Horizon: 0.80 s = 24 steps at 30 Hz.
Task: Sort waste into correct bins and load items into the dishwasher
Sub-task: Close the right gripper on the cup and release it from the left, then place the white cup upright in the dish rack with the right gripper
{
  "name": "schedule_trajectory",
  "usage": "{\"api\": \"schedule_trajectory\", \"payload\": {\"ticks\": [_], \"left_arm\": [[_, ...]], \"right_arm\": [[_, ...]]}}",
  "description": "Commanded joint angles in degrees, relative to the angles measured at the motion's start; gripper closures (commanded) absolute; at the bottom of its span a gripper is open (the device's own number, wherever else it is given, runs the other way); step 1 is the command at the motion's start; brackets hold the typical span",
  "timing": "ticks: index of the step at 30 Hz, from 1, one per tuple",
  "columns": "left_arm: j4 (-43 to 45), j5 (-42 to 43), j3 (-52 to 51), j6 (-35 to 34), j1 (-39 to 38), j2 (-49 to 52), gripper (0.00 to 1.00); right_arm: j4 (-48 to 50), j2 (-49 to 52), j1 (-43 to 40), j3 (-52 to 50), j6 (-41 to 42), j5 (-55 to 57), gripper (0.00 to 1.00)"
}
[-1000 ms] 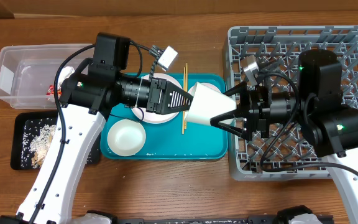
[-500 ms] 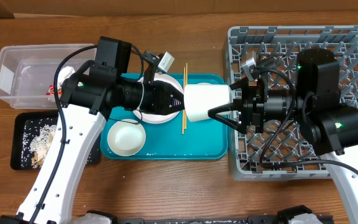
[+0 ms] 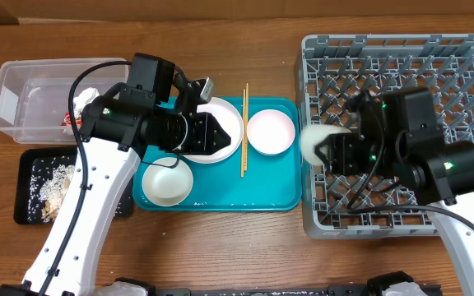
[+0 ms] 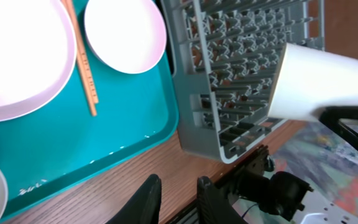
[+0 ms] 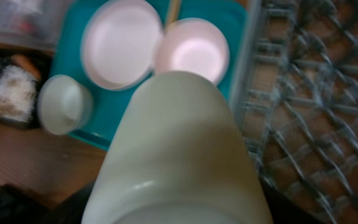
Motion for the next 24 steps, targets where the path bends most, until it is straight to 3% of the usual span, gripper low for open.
{"api": "schedule_trajectory", "payload": {"ticks": [1, 24], "left_arm": [[-0.4, -1.8, 0.7, 0.7, -0.4, -0.1, 0.80], [-0.8, -2.6, 0.7, 0.7, -0.4, -0.1, 0.81]], "right_arm": [[-2.4, -0.6, 0.2, 0.6, 7.2, 14.6, 0.41], [1.3, 0.0, 0.2, -15.5, 11.7, 12.3, 0.42]]}}
